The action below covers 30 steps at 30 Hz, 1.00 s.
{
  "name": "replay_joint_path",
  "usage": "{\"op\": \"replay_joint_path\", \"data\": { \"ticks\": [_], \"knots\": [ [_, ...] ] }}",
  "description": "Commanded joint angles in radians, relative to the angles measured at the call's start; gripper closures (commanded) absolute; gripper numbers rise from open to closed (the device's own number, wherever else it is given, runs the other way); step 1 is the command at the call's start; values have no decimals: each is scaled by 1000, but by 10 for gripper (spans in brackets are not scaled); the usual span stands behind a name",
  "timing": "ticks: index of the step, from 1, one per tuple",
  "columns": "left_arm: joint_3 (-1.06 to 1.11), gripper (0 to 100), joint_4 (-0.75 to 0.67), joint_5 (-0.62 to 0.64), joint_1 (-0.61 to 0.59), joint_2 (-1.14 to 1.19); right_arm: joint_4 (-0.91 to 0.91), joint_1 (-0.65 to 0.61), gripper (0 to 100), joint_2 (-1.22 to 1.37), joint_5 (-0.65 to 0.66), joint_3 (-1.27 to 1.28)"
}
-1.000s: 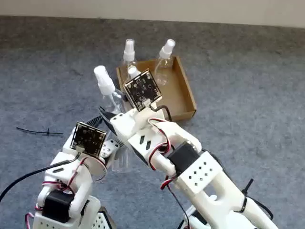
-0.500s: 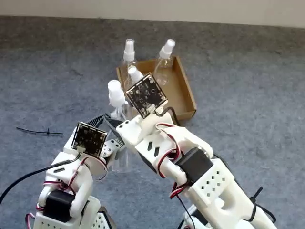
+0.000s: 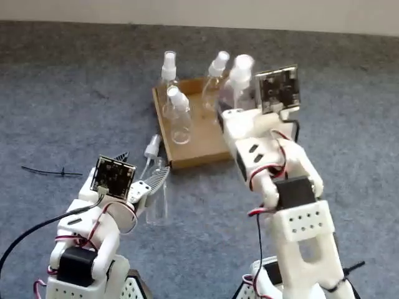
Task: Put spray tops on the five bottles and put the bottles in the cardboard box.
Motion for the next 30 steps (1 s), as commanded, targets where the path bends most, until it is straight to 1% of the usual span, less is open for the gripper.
{"op": "replay_joint_path", "data": {
  "ticks": [1, 4, 6, 10, 13, 18, 27, 30],
  "knots": [
    [27, 706, -5, -6, -84, -8, -242, 16, 995, 45, 2, 102],
    [48, 706, -48, -6, -111, -8, -421, 15, 995, 107, 0, 217],
    [61, 706, -57, -6, -108, -8, -493, 15, 995, 142, -3, 277],
    [64, 706, -57, -6, -104, -8, -611, 15, 995, 206, -103, 344],
    [64, 706, -57, -6, -104, -8, -691, 1, 995, 254, -104, 346],
    [65, 706, -57, -6, -104, -8, -771, -28, 995, 351, -103, 346],
    [65, 706, -55, -6, -104, -8, -932, -28, 995, 506, -103, 343],
    [67, 706, -55, -6, -104, -8, -940, -28, 995, 539, -103, 308]
  ]
}}
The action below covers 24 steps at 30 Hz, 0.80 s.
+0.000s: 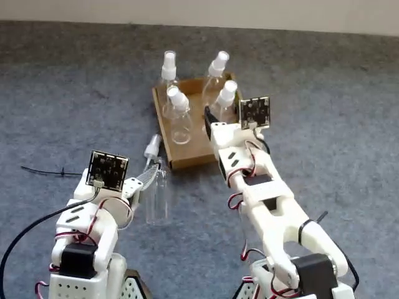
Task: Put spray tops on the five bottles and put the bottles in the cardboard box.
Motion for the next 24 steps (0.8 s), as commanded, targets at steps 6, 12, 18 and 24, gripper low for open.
{"op": "replay_joint_path", "data": {
  "ticks": [6, 12, 18, 24],
  "knots": [
    [-2, 706, -20, -6, -10, -12, -35, -5, 995, 94, -9, -124],
    [-1, 706, -20, -6, -10, -12, -35, -1, 995, 131, -9, -159],
    [7, 706, -25, -6, -10, -12, -39, -1, 995, 171, -9, -182],
    [7, 706, -25, -6, -10, -12, -38, -1, 995, 182, -9, -191]
  ]
}}
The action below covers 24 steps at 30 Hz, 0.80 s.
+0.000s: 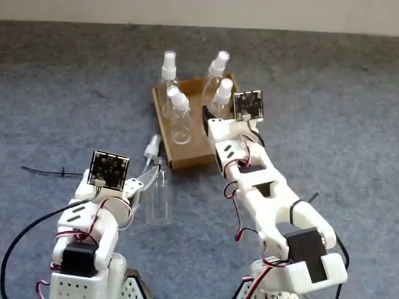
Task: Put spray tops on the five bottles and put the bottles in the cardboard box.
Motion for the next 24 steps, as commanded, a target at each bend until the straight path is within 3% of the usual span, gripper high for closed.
{"op": "replay_joint_path", "data": {
  "ticks": [1, 9, 16, 24],
  "knots": [
    [-7, 706, -25, -6, -10, -12, -24, -2, 995, -12, -9, -62],
    [-7, 706, -25, -6, -10, -12, -24, -4, 988, -13, -9, -58],
    [-5, 706, -23, -6, -10, -12, -22, -7, 875, -13, -9, -58],
    [-5, 706, -23, -6, -10, -12, 47, -7, 870, -13, -9, -62]
  ]
}}
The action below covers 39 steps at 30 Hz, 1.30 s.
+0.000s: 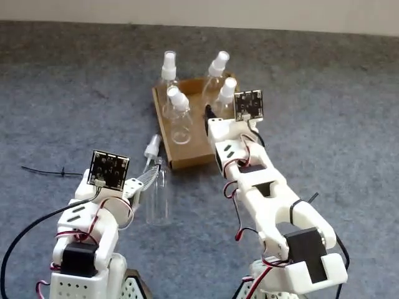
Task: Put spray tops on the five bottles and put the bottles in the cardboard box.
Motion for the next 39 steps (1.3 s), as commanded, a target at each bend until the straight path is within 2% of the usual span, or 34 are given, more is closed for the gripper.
{"op": "replay_joint_path", "data": {
  "ticks": [1, 4, 10, 22, 28, 35, 39],
  "knots": [
    [-5, 706, -23, -6, -10, -12, 47, -7, 870, -18, -9, -64],
    [-5, 706, -21, -6, -10, -12, 50, -7, 868, -22, -9, -64],
    [-5, 706, -21, -6, -10, -12, 58, -8, 771, -22, -9, -64],
    [15, 706, -40, -6, -10, -12, 59, -8, 764, -24, -9, -65],
    [15, 706, -40, -6, -13, -12, 61, -8, 687, -24, -11, -65],
    [15, 706, -40, -6, -15, -12, 61, -7, 687, -51, 15, -70],
    [15, 706, -40, -6, -15, -12, 205, -10, 687, -148, 68, -114]
  ]
}}
